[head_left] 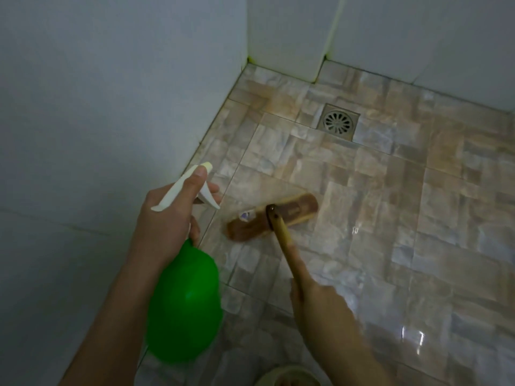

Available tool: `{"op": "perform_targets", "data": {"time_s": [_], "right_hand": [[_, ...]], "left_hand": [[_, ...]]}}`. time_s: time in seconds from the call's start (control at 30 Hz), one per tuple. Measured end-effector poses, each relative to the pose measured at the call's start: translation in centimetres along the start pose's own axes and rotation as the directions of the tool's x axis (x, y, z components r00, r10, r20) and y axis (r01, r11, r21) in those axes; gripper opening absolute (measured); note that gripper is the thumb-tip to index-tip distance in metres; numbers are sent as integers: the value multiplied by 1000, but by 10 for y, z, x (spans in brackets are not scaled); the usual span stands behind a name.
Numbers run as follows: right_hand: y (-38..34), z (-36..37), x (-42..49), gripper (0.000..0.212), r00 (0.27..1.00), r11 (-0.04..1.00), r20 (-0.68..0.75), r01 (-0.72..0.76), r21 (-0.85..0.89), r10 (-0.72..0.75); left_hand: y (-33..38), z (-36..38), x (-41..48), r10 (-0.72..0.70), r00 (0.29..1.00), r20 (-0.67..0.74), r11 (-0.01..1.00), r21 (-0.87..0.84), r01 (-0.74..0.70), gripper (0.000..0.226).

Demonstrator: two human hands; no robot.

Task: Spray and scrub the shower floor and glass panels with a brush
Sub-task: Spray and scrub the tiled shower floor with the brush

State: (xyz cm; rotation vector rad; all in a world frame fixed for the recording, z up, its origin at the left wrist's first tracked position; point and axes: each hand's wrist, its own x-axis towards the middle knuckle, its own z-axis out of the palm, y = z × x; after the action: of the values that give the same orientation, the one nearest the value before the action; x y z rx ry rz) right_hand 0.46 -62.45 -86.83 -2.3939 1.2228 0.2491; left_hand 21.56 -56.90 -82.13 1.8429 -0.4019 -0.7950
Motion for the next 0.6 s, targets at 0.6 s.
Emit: {"op": "perform_targets", "data": {"time_s": [0.6], "right_hand": [[2,-25,209,59,920,918,46,391,-69,-389]], "left_hand": [[14,-8,33,-6,993,-120,995,-96,-5,25]]}}
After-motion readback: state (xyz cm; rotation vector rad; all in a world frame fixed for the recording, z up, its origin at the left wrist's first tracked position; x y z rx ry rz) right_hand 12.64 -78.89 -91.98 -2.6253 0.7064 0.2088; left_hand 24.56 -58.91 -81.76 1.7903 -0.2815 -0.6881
